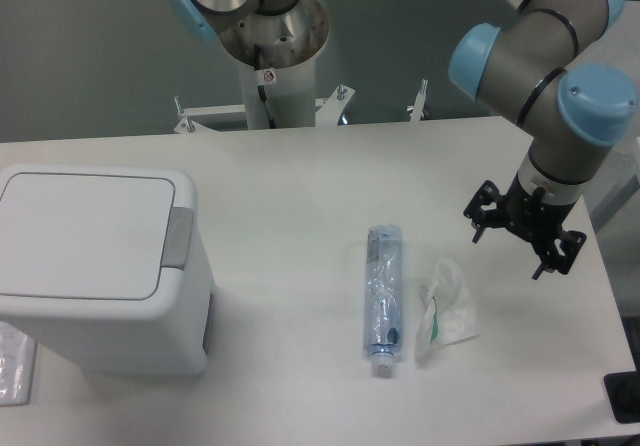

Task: Open the trash can

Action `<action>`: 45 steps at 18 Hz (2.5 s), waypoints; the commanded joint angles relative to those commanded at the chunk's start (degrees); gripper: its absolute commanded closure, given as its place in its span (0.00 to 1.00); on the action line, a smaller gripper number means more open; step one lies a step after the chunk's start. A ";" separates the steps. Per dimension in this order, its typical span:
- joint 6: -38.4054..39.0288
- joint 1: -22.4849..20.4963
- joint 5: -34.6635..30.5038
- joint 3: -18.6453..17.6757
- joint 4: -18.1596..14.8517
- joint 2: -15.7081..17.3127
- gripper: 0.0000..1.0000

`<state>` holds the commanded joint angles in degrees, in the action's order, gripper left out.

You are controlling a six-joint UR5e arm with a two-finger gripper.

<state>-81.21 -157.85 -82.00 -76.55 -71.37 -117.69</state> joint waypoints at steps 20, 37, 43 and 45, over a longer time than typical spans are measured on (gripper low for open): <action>25.75 4.48 7.10 -1.49 5.80 -0.18 0.00; 45.96 13.88 27.85 -1.76 5.63 10.19 0.00; 51.41 15.82 27.42 -3.34 5.71 12.30 0.00; 52.03 16.52 27.33 -3.60 5.71 12.92 0.00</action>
<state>-29.18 -141.33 -54.67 -80.16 -65.65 -104.77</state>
